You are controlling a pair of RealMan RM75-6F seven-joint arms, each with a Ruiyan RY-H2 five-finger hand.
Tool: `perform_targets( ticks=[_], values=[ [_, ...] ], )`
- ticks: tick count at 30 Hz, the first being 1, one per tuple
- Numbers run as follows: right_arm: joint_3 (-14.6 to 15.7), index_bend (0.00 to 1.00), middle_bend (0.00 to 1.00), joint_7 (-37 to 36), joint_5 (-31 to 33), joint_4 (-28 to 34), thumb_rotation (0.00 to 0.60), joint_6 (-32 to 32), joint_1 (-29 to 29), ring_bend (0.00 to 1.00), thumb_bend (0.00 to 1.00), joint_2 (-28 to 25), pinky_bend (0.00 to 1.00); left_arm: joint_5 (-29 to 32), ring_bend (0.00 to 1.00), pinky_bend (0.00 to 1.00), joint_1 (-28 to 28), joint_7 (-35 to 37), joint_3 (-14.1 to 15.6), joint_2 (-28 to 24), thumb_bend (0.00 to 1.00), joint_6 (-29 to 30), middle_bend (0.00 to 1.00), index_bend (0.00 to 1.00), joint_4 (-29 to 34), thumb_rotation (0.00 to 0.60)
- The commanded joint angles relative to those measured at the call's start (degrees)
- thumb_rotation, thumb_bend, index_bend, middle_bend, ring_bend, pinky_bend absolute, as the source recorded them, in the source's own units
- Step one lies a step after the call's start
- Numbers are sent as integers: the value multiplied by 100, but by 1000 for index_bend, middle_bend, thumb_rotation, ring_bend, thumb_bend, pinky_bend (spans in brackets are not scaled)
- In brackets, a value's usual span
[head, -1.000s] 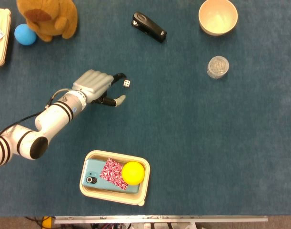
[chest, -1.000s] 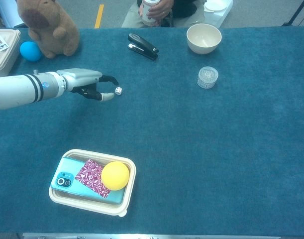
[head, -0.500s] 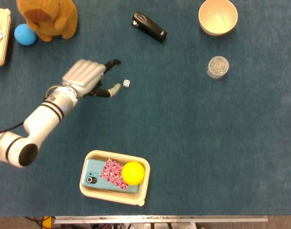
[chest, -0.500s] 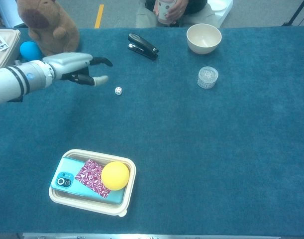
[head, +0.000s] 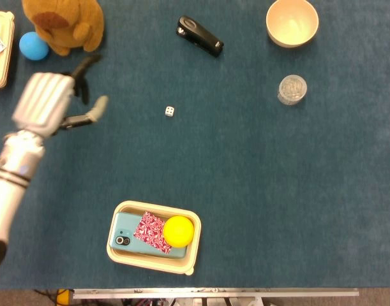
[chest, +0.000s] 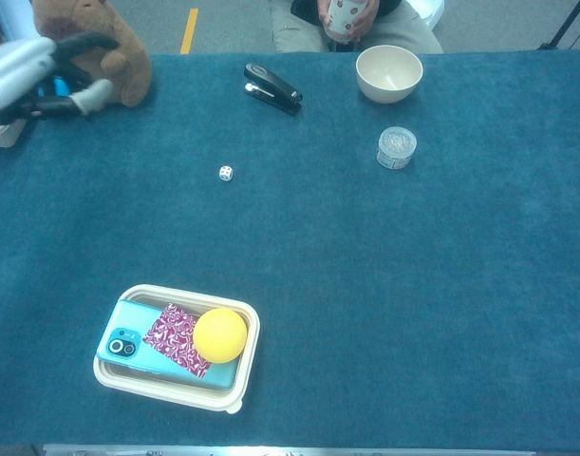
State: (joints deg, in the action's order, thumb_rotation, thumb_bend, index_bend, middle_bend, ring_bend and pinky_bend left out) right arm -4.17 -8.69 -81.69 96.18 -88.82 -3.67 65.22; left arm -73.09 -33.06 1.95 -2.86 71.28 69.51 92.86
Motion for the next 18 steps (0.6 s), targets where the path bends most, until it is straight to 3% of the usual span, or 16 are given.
perform_targets(
  ticks=[1,4,7,18],
  values=[
    [-17,373,231,-3,3,-3,600,-45,-22,14,290,-17,63,-278,282,417,568,54,159,-242,364,626,382,133,58,159],
    [-32,373,231,19,4,-9,600,-87,-39,14,290,-20,63,-286,191,286,875,-79,236,-346,364,927,288,139,88,158],
    [-41,373,231,73,-1,0,600,-120,-51,14,290,-20,63,-240,168,228,1164,-140,276,-432,364,1180,261,144,197,157],
    [-47,373,231,298,-76,-60,600,-350,-143,14,290,80,63,-51,162,189,2038,-480,335,-554,364,1879,256,156,427,158]
  ],
)
